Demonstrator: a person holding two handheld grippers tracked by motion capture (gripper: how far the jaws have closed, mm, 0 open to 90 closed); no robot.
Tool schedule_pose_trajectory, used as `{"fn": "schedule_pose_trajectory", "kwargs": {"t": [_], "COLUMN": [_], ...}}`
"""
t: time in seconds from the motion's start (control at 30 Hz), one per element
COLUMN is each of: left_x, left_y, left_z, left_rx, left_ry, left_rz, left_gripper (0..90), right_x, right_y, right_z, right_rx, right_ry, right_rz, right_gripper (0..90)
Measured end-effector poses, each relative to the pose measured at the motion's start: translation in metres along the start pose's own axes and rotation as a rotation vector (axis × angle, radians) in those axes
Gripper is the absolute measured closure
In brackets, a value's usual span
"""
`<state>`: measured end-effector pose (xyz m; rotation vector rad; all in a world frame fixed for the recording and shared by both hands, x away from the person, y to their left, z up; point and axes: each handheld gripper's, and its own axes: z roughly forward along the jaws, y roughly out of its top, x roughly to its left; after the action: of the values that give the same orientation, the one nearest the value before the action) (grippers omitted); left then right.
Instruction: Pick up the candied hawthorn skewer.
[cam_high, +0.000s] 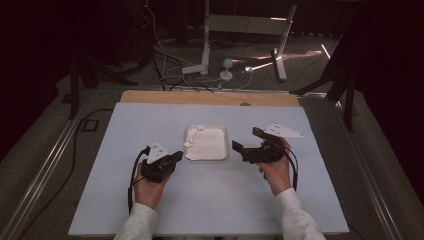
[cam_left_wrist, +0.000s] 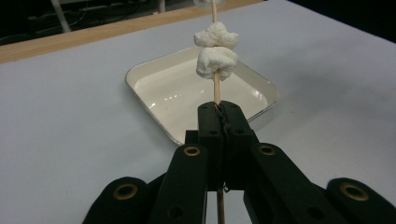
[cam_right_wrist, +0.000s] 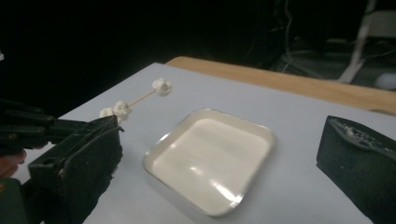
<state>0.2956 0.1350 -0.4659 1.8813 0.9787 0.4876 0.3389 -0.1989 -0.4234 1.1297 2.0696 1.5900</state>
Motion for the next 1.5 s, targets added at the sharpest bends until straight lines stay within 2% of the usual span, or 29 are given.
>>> {"fn": "schedule_pose_trajectory", "kwargs": {"t": [0.13,0.27,0.37,0.53,0.77,0.83,0.9,0.93,1.03,1.07,1.17,1.3,1.43,1.47,1.5], "left_x": [-0.004,-0.007,-0.008,-0.011,-0.014,-0.015,-0.015,-0.015,-0.016,-0.018,-0.019,-0.023,-0.023,-0.024,-0.023], "left_y": [0.001,0.001,0.001,0.001,0.001,0.001,0.001,0.000,0.001,0.002,0.003,0.005,0.006,0.005,0.002], "left_z": [-0.001,-0.001,-0.001,0.000,0.000,0.000,0.000,0.001,0.001,0.001,0.002,0.001,0.001,0.000,0.000], "left_rx": [-0.019,-0.027,-0.032,-0.038,-0.047,-0.047,-0.041,-0.037,-0.044,-0.041,-0.040,-0.028,-0.023,0.004,0.028], "left_ry": [-0.014,-0.021,-0.026,-0.039,-0.053,-0.055,-0.051,-0.054,-0.058,-0.058,-0.056,-0.040,-0.036,-0.023,-0.002], "left_rz": [0.023,0.037,0.045,0.061,0.086,0.092,0.097,0.105,0.109,0.119,0.114,0.136,0.141,0.157,0.179], "left_gripper": [89.5,89.5,89.5,89.5,89.5,89.5,89.5,89.5,89.7,89.7,89.9,90.0,90.0,90.0,90.0], "right_x": [0.007,0.015,0.015,0.015,0.017,0.019,0.019,0.019,0.018,0.019,0.020,0.021,0.024,0.024,0.024], "right_y": [0.007,0.014,0.019,0.027,0.027,0.026,0.026,0.026,0.028,0.029,0.031,0.029,0.029,0.030,0.031], "right_z": [0.024,0.043,0.053,0.067,0.085,0.089,0.090,0.090,0.087,0.084,0.082,0.082,0.080,0.079,0.077], "right_rx": [0.039,0.085,0.102,0.123,0.187,0.212,0.227,0.221,0.201,0.187,0.176,0.150,0.135,0.125,0.096], "right_ry": [0.063,0.087,0.129,0.151,0.184,0.184,0.172,0.170,0.161,0.140,0.103,0.070,0.028,-0.001,-0.083], "right_rz": [0.033,0.037,0.065,0.135,0.165,0.170,0.170,0.173,0.171,0.148,0.125,0.129,0.111,0.105,0.085], "right_gripper": [0.6,6.0,15.2,34.7,51.7,61.8,66.2,71.3,75.4,77.6,79.4,80.6,81.6,82.2,82.6]}}
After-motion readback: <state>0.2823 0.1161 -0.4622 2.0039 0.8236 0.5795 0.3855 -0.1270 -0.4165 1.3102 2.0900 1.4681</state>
